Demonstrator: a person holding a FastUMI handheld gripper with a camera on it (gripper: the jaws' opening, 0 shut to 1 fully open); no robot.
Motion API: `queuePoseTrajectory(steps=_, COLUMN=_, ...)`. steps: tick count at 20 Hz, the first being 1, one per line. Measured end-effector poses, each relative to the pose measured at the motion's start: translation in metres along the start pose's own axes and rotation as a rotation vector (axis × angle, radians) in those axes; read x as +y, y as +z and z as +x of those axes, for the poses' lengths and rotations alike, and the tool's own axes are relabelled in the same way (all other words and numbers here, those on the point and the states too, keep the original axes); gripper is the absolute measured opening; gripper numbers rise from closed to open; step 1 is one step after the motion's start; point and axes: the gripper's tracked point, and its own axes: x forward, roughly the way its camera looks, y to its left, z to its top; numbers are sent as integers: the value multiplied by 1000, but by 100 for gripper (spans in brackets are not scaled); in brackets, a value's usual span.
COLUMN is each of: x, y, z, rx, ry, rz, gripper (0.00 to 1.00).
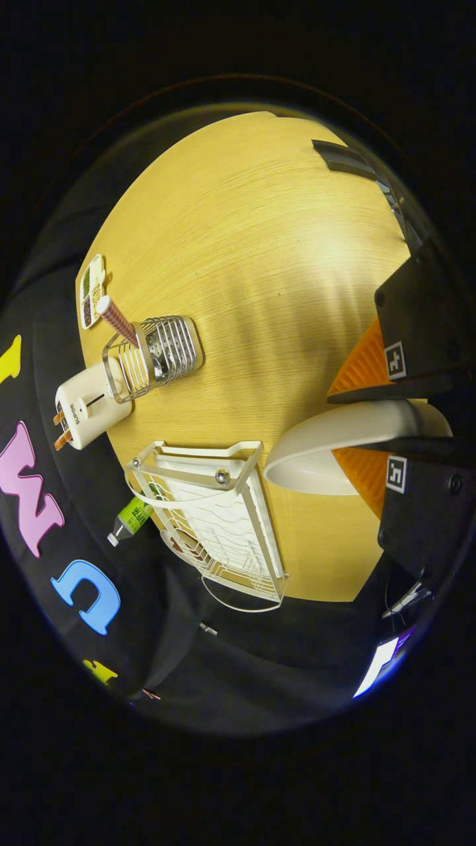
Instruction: Take the plate from the dish rack, then take the spoon from the basket and place it into the plate.
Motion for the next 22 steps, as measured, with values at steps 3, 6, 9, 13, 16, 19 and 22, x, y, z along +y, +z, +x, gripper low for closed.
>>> queuePoseTrajectory(steps=3, x=-19, y=0, z=12, rx=-8, ry=-87, rz=-35, gripper=32)
queuePoseTrajectory(steps=6, x=-38, y=3, z=16, rx=-13, ry=-169, rz=-28, gripper=34)
queuePoseTrajectory(steps=9, x=-41, y=9, z=15, rx=-33, ry=-187, rz=1, gripper=49)
queuePoseTrajectory(steps=13, x=-39, y=22, z=-2, rx=-88, ry=-187, rz=0, gripper=83)
queuePoseTrajectory(steps=16, x=-27, y=42, z=-33, rx=-171, ry=-176, rz=-79, gripper=97)
queuePoseTrajectory(steps=19, x=-9, y=82, z=-74, rx=-305, ry=-174, rz=-228, gripper=98)
queuePoseTrajectory(steps=22, x=2, y=122, z=-100, rx=-381, ry=-180, rz=-410, gripper=99)
